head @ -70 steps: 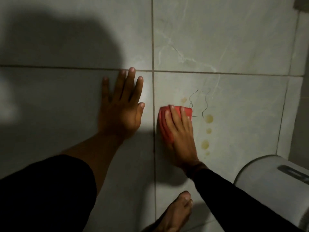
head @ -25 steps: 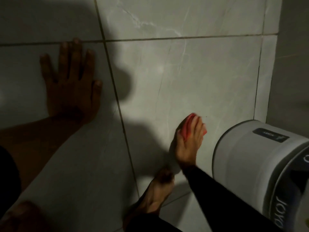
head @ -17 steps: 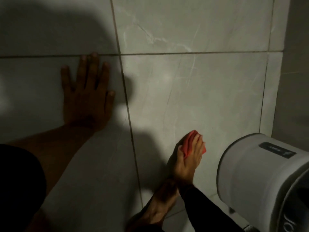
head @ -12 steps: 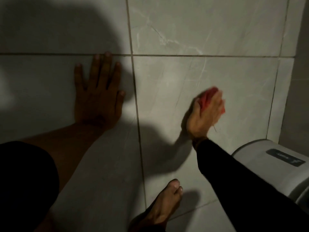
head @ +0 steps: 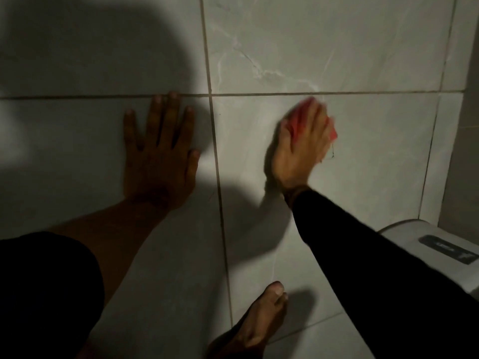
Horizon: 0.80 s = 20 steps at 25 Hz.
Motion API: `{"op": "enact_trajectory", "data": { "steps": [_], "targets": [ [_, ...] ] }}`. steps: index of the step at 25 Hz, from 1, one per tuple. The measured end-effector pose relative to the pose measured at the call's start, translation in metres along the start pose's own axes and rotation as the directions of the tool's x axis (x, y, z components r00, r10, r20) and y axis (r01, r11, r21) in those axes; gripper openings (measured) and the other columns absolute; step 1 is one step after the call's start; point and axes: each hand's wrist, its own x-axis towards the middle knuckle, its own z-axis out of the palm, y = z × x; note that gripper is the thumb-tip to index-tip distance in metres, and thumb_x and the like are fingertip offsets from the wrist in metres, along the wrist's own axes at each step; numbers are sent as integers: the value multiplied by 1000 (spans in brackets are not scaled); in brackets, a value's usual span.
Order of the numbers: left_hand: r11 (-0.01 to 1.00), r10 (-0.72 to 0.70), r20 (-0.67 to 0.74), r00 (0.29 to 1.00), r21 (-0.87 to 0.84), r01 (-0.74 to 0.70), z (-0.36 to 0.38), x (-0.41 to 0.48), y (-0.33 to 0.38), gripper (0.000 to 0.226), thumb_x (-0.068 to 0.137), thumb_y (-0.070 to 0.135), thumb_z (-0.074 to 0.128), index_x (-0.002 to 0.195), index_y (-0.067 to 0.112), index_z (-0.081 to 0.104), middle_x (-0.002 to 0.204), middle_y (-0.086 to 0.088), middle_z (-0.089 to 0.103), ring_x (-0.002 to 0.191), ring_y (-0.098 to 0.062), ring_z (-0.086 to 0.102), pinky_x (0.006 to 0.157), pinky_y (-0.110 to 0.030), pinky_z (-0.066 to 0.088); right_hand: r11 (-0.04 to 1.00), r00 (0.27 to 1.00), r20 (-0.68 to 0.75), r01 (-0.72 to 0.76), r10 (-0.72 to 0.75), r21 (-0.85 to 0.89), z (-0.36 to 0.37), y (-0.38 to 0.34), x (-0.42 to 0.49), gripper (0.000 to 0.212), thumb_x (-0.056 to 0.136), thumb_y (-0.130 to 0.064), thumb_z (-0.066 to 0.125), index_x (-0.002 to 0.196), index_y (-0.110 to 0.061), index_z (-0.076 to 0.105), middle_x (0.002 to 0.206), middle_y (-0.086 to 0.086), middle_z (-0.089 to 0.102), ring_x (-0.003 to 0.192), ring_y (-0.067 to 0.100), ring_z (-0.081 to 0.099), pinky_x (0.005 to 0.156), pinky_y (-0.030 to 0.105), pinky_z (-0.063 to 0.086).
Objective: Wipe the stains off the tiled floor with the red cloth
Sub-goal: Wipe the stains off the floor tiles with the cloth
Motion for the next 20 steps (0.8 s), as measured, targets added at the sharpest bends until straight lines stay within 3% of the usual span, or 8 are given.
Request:
{"op": "enact_trajectory", "data": {
  "steps": [2, 5, 8, 11, 13, 15, 17, 20],
  "targets": [
    [1000, -3, 8, 1000, -4, 3, -1, 2, 0, 76, 103, 43, 36, 173, 16, 18, 181, -15, 8, 168, -40, 11, 129, -71, 5, 968, 968, -2, 249, -249, -11, 20, -38, 2, 79, 99, -45, 43, 168, -8, 28, 178, 19, 24, 166, 43, 16, 136, 60, 11],
    [1000, -4, 19, 1000, -4, 4, -5, 0, 1, 76, 104, 43, 35, 173, 16, 20, 182, -15, 9, 168, -39, 12, 130, -71, 6, 882, 851, 289, 470, -438, -45, 16, -20, -101, 76, 100, -43, 40, 168, -12, 27, 180, 16, 20, 168, 40, 12, 133, 63, 18],
    [1000, -4, 15, 1000, 7, 4, -5, -2, 2, 76, 104, 44, 35, 173, 15, 20, 181, -16, 10, 168, -40, 12, 130, -71, 5, 918, 868, 374, 386, -326, -95, -7, 35, -116, 77, 103, -46, 35, 170, -11, 19, 181, 16, 11, 169, 40, 7, 132, 66, 17],
    [1000, 1, 17, 1000, 24, -1, -4, -1, 4, 77, 104, 44, 34, 173, 16, 17, 182, -15, 9, 168, -39, 11, 130, -71, 6, 983, 976, 130, 180, -173, -41, 1, -4, -21, 81, 101, -49, 36, 169, -8, 21, 180, 19, 15, 168, 43, 9, 135, 63, 9],
    [1000, 1, 18, 1000, 3, -1, -3, 0, 3, 76, 105, 44, 36, 173, 16, 17, 182, -15, 9, 168, -40, 11, 130, -72, 7, 954, 953, 40, 300, -299, -14, 13, -46, 2, 80, 100, -48, 41, 168, -9, 25, 178, 21, 21, 166, 45, 14, 134, 64, 12],
    [1000, -9, 11, 1000, -20, 9, -3, 1, 2, 75, 105, 43, 39, 173, 16, 20, 182, -15, 10, 168, -39, 12, 129, -72, 7, 859, 852, 140, 511, -504, -20, 26, -48, -38, 76, 102, -44, 47, 168, -11, 27, 178, 19, 23, 166, 44, 15, 134, 63, 16],
    [1000, -13, 11, 1000, -14, 13, -1, 1, 0, 75, 105, 42, 39, 172, 16, 21, 182, -15, 11, 168, -39, 12, 130, -71, 6, 826, 784, 332, 563, -525, -24, 11, -12, -105, 73, 104, -43, 47, 169, -17, 26, 179, 14, 21, 168, 41, 12, 134, 64, 19],
    [1000, -8, -5, 1000, 13, 8, 1, 0, 2, 75, 104, 44, 36, 172, 16, 19, 181, -15, 10, 168, -39, 12, 130, -71, 6, 886, 826, 390, 461, -408, -49, -15, 47, -109, 75, 106, -41, 44, 171, -16, 17, 182, 14, 10, 169, 40, 2, 135, 66, 14]
  ]
}}
